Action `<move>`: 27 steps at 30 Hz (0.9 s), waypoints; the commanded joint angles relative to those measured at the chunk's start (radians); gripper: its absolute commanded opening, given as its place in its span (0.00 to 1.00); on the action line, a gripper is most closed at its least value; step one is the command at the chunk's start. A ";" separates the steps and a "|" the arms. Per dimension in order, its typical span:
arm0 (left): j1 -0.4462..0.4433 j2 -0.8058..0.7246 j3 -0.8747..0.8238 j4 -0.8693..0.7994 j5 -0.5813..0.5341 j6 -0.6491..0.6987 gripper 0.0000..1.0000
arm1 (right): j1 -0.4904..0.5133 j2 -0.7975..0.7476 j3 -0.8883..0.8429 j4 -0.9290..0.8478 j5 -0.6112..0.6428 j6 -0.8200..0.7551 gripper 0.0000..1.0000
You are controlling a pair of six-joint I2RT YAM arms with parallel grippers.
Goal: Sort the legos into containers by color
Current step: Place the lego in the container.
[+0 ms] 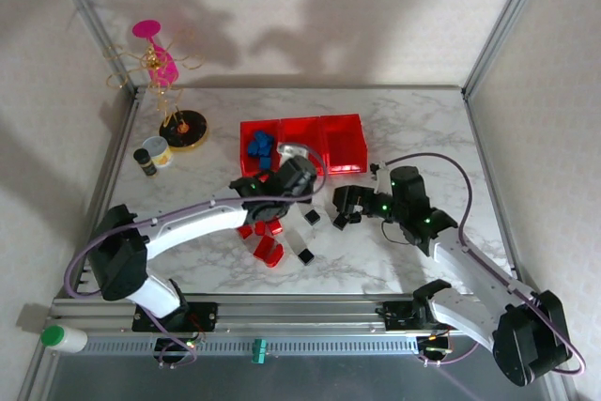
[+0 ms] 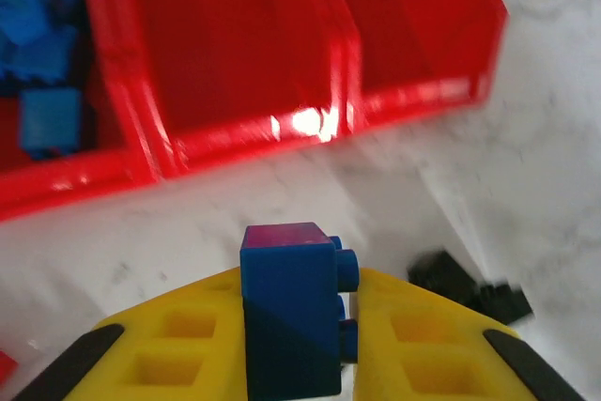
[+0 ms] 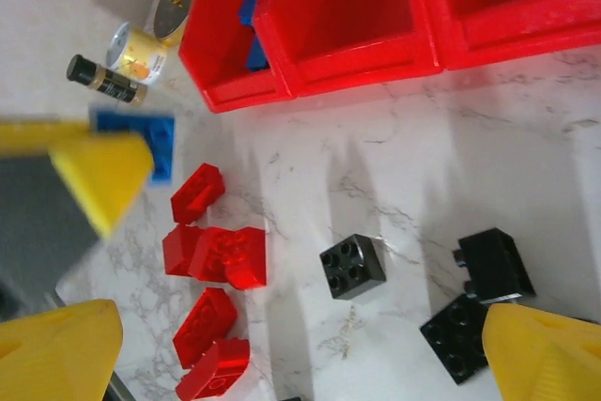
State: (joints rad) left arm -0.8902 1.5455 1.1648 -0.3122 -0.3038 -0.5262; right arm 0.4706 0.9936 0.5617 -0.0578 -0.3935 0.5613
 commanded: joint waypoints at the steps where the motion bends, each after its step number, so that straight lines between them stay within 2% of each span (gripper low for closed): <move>1: 0.081 0.021 0.067 -0.049 -0.012 0.009 0.17 | 0.035 0.038 0.034 0.099 0.000 -0.003 0.99; 14: 0.337 0.227 0.202 0.012 0.044 -0.013 0.16 | 0.114 0.276 0.096 0.328 0.025 0.000 0.99; 17: 0.363 0.293 0.249 0.018 0.073 -0.007 0.16 | 0.114 0.322 0.115 0.358 0.030 0.006 0.99; 25: 0.411 0.467 0.387 -0.013 0.037 0.005 0.17 | 0.115 0.375 0.147 0.369 0.023 -0.010 0.99; 27: 0.416 0.504 0.422 -0.043 0.024 0.003 0.20 | 0.115 0.371 0.149 0.356 0.036 -0.018 0.99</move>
State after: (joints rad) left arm -0.4885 2.0113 1.5314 -0.3164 -0.2623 -0.5266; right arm 0.5789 1.3628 0.6811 0.2756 -0.3771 0.5632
